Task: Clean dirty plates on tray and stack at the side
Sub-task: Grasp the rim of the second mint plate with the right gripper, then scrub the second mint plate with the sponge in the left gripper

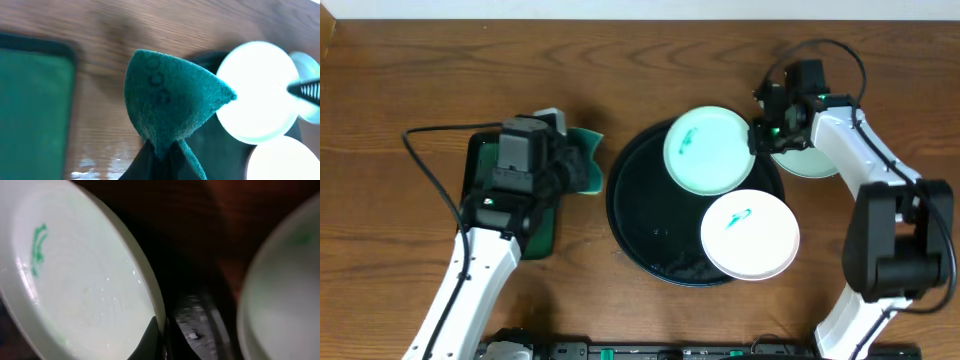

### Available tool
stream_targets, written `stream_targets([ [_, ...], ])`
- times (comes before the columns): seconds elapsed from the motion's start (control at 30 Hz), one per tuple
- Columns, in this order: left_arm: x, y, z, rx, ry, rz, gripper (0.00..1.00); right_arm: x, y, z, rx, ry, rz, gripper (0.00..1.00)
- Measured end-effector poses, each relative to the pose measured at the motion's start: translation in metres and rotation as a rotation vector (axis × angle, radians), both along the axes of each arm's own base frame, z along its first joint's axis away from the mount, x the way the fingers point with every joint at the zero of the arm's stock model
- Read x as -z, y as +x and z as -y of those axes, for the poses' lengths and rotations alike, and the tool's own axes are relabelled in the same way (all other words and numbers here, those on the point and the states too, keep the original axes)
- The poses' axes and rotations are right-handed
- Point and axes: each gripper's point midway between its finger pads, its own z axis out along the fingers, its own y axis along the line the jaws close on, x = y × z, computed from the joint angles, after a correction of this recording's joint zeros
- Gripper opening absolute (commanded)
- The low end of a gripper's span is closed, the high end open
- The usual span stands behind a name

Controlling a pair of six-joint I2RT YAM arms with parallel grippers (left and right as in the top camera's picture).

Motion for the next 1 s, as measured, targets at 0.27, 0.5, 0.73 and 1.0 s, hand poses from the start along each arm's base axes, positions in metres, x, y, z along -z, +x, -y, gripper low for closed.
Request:
stream_targets([
  [0.27,-0.008,-0.004,0.052,0.115,-0.015,0.056,0.08,-0.008,-0.034,-0.065,-0.16,0.05,-0.049,0.01],
  [0.5,0.04,-0.006,0.084,0.145,0.029,-0.055,0.07,0.041,-0.061,-0.095,-0.236,-0.033,-0.167,0.01],
  [0.73,0.083,0.004,0.109,0.156,0.034,-0.108,0.07,0.057,-0.067,-0.086,-0.194,-0.08,-0.219,0.01],
  [1.0,0.139,0.006,0.126,0.178,0.093,-0.169,0.08,0.057,-0.066,-0.086,-0.19,-0.067,-0.222,0.01],
])
